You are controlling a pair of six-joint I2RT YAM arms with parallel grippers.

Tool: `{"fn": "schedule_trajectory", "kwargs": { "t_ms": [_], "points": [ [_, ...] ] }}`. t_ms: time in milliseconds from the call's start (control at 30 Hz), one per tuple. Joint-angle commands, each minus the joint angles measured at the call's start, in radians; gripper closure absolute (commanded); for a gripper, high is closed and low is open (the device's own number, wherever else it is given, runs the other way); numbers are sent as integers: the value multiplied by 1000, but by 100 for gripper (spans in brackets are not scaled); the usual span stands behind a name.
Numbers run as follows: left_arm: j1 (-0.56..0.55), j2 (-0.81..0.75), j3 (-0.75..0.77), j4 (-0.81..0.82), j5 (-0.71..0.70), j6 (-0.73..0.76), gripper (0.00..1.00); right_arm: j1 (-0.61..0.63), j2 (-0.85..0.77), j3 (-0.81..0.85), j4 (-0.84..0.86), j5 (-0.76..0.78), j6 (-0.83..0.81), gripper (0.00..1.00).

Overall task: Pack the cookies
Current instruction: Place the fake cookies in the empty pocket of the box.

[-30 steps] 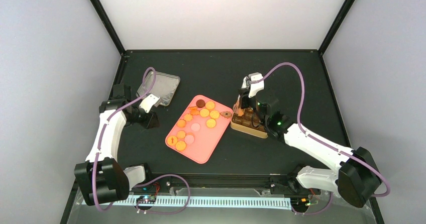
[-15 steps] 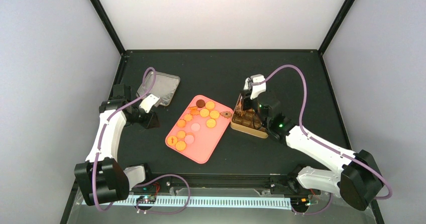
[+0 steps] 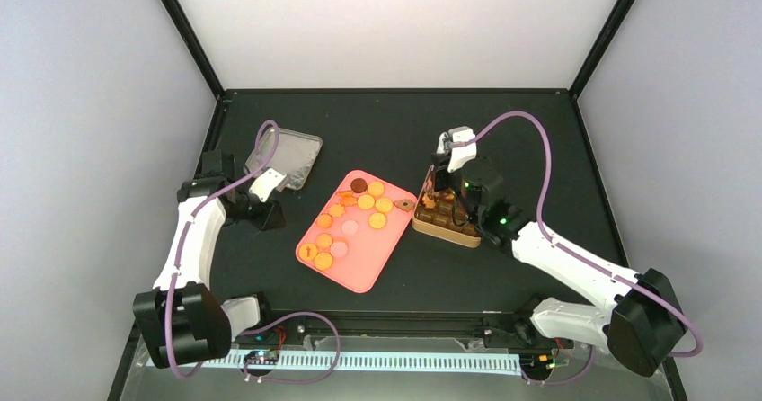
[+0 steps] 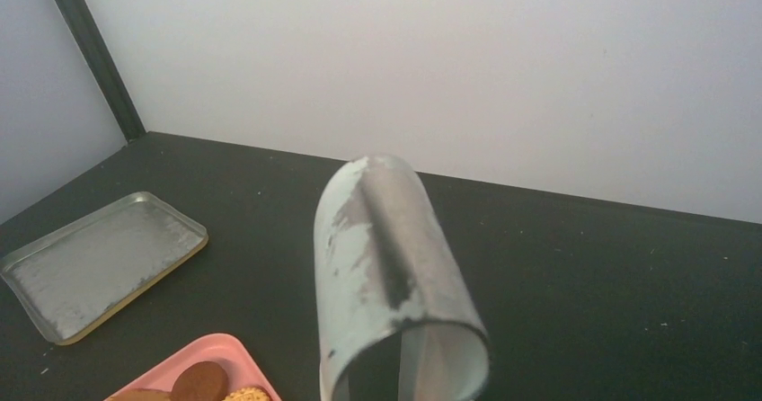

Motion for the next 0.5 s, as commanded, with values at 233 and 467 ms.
{"fn": "schedule_trajectory", "kwargs": {
  "t_ms": [233, 467],
  "points": [
    [5, -22, 28, -24, 32, 18, 62, 0, -6, 40, 51, -137, 52, 77],
    [7, -21, 25, -26, 12, 13, 61, 77, 104, 161, 63, -149, 34, 75]
  ]
}}
